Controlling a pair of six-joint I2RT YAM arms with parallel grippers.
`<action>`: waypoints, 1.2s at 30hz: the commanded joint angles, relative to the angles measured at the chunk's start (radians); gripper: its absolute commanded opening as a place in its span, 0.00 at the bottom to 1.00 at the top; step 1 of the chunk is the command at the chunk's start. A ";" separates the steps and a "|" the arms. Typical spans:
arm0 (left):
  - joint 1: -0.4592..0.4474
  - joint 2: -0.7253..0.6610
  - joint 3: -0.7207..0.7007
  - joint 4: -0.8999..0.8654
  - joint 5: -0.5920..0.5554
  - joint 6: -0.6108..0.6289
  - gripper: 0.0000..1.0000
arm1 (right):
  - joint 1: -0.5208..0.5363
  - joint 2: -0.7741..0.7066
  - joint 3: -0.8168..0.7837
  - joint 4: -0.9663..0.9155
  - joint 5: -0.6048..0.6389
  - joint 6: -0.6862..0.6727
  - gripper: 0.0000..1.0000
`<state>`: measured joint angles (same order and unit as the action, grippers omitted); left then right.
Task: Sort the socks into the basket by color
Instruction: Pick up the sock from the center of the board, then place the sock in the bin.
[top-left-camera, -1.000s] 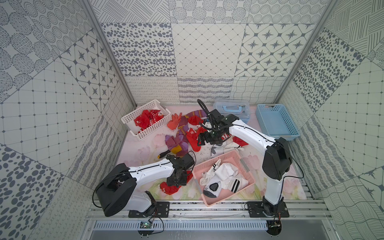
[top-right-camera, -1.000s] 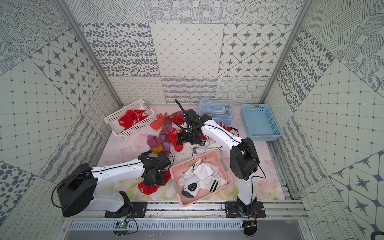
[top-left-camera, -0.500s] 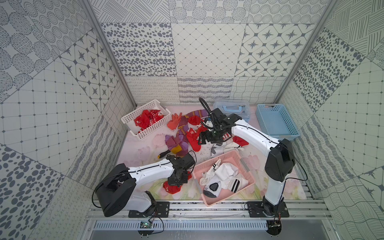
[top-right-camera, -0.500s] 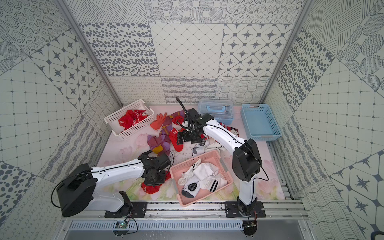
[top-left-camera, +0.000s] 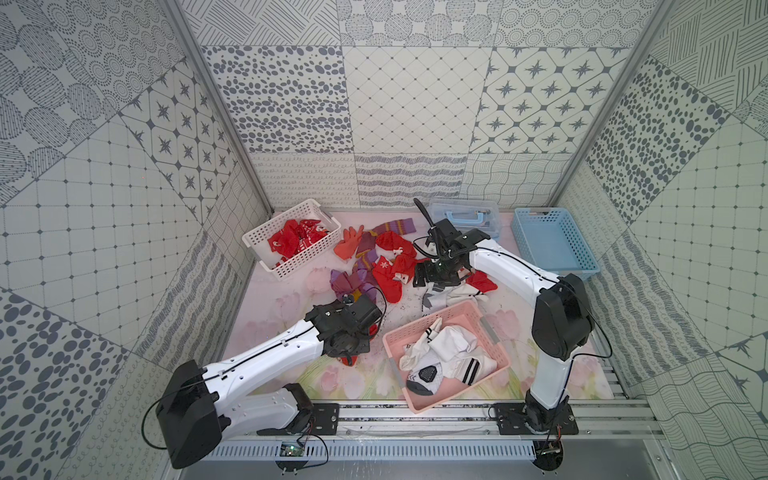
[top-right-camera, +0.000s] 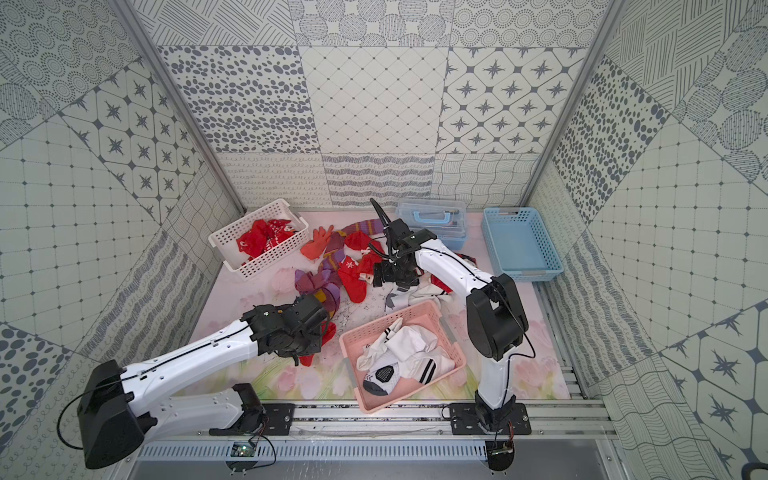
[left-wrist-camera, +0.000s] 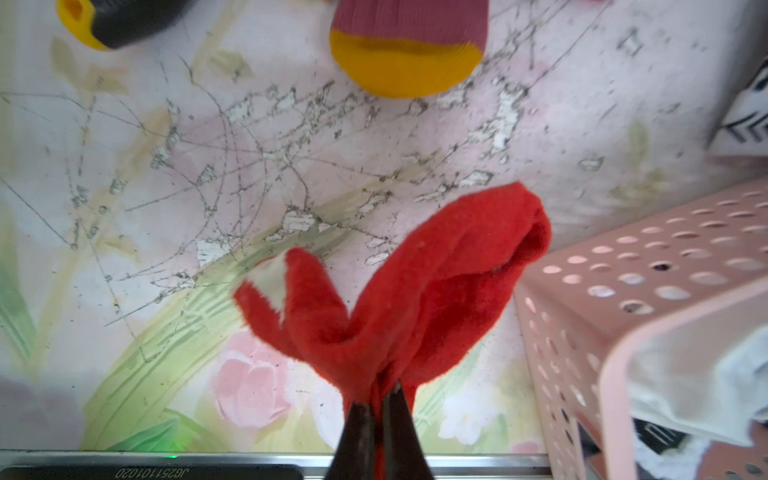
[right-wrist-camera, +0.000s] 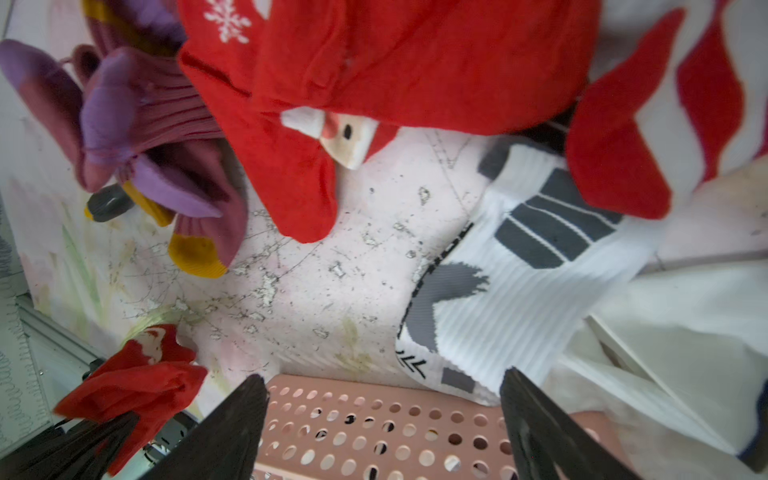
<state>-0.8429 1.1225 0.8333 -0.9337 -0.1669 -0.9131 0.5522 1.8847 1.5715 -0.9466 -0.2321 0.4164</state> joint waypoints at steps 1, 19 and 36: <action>0.054 -0.041 0.096 -0.132 -0.085 0.038 0.00 | -0.031 0.048 -0.019 0.076 0.028 0.019 0.90; 0.209 -0.024 0.358 -0.155 -0.083 0.168 0.00 | -0.067 0.187 -0.061 0.179 0.142 0.045 0.83; 0.241 -0.019 0.389 -0.159 -0.103 0.174 0.00 | -0.081 0.217 -0.121 0.229 0.137 0.042 0.40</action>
<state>-0.6312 1.1069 1.1980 -1.0641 -0.2348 -0.7731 0.4755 2.0655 1.5021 -0.7593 -0.0891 0.4580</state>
